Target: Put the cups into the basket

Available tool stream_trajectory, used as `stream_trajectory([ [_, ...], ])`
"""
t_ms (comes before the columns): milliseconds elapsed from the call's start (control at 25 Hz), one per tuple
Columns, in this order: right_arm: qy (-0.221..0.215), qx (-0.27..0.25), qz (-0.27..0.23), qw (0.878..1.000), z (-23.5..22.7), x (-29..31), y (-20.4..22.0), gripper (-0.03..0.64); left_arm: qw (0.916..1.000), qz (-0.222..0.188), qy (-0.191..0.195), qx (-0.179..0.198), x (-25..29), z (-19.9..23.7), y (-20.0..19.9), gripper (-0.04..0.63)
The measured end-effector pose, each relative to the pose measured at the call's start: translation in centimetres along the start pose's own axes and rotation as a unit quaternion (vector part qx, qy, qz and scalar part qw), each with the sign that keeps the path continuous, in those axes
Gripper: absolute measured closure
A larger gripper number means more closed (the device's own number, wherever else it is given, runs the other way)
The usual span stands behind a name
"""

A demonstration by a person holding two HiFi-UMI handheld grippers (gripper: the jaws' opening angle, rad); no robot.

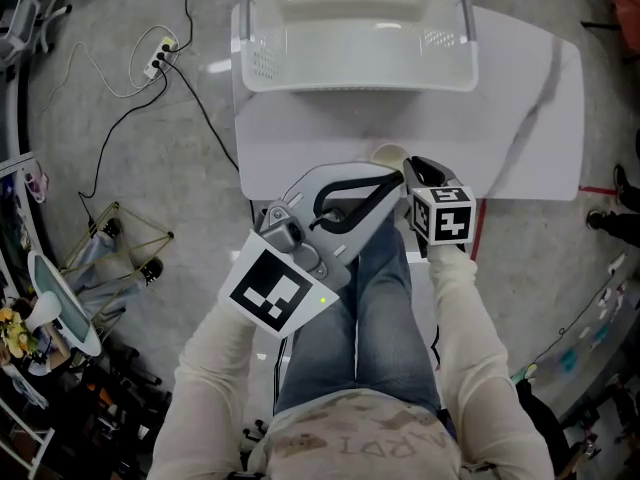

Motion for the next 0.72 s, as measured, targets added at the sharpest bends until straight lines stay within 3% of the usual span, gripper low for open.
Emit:
stream_trajectory([
  [320, 0.02, -0.024, 0.039, 0.999, 0.0, 1.8, -1.4, 0.54, 1.0, 0.0, -0.005, -0.002, -0.2, 0.2, 0.4, 0.595],
  [520, 0.068, -0.072, 0.055, 0.994, 1.0, 2.0, -2.0, 0.566, 0.9999, 0.001, -0.012, 0.0, -0.4, 0.6, 0.4, 0.595],
  [720, 0.07, -0.065, 0.045, 0.994, 1.1, 1.4, -1.7, 0.569, 0.9998, -0.002, -0.02, 0.0, -0.8, 0.6, 0.2, 0.595],
])
Point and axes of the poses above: the fingertips, and each gripper's own axes: x forward along the fingers, z to its left, y out of its underside, the point moved 10 cm from there along -x, backward along the fingers, and after that the axes turned 11 degrees about z, right-handed, at the moved point
